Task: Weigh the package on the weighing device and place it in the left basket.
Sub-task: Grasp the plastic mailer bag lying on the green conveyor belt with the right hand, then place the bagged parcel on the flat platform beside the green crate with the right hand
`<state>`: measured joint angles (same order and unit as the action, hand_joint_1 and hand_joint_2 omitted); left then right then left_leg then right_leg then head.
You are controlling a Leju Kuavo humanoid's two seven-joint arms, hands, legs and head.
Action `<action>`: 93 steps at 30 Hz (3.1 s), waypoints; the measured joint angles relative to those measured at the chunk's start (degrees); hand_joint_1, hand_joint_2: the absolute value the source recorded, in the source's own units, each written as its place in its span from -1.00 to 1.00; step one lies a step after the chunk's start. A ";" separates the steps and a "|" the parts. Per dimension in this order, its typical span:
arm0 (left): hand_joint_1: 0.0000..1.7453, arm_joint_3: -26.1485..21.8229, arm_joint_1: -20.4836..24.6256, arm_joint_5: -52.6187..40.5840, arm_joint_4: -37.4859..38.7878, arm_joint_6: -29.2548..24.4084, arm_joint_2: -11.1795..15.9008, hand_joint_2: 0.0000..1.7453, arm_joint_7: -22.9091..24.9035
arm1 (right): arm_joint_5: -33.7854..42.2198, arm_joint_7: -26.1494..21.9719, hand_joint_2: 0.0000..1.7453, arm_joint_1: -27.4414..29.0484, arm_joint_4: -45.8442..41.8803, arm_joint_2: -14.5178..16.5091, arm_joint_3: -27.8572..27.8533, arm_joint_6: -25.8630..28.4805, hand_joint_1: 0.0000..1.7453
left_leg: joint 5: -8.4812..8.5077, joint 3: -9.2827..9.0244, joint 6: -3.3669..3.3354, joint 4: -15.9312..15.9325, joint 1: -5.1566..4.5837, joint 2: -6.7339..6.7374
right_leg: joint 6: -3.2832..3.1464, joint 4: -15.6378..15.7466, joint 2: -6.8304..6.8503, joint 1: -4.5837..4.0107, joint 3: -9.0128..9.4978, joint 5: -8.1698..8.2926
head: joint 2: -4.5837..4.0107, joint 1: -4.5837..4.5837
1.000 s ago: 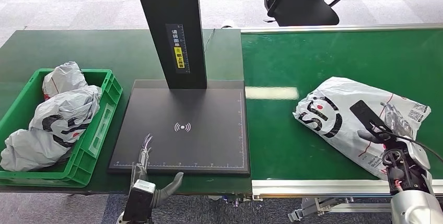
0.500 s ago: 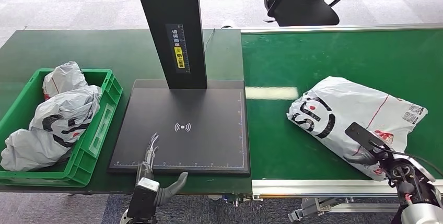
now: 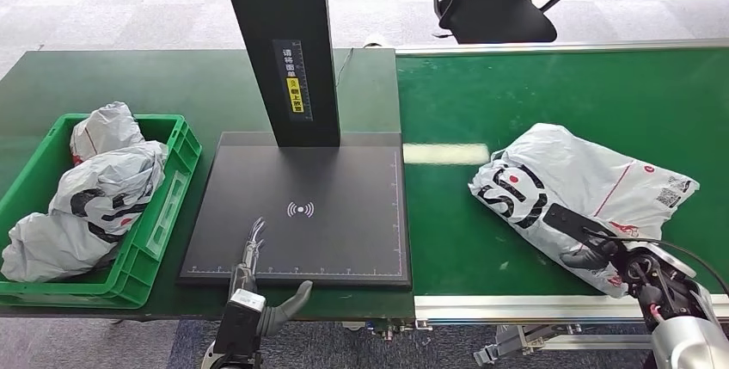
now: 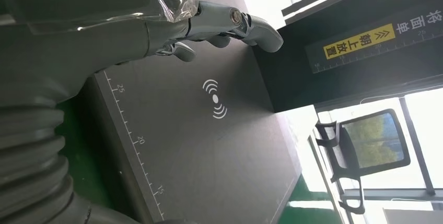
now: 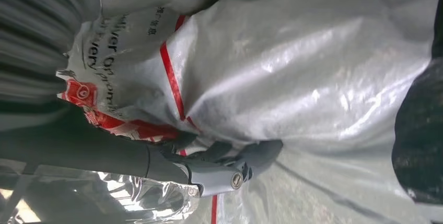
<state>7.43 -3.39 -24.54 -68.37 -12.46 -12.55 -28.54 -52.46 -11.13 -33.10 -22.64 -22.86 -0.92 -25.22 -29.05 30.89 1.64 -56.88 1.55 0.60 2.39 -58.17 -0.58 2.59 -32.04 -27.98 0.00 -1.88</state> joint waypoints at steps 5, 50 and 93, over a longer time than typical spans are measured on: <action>-1.00 0.04 0.26 0.34 0.60 -0.10 0.00 1.00 -0.10 | -0.44 -0.91 1.00 -1.53 0.80 -0.26 3.71 -0.12 1.00 | 0.00 -0.08 0.00 0.00 0.01 -0.09 | 0.00 0.00 0.02 -0.01 0.09 0.00 | 0.00 0.01; -1.00 1.40 -5.56 -2.53 -5.55 -2.62 0.43 1.00 -0.65 | 46.98 -28.91 1.00 16.82 -41.81 23.43 14.14 7.26 1.00 | 0.05 0.14 0.03 0.07 0.10 -0.04 | -0.02 -0.05 0.08 -0.09 -0.07 -0.03 | 0.00 0.01; -1.00 0.00 -9.60 2.32 -11.99 -17.12 0.63 1.00 -5.70 | 37.96 -15.44 1.00 21.07 -31.99 27.55 30.23 37.19 -1.00 | 0.05 0.14 0.05 0.05 0.10 -0.16 | -0.03 -0.02 0.11 -0.10 -0.08 -0.04 | 0.00 0.00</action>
<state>7.43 -12.99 -22.22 -80.36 -29.58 -11.92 -34.25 -14.50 -26.56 -12.03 -54.63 4.68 29.31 11.96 -28.99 31.02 1.69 -56.83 1.65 0.44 2.36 -58.20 -0.47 2.49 -32.12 -28.02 0.00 -1.88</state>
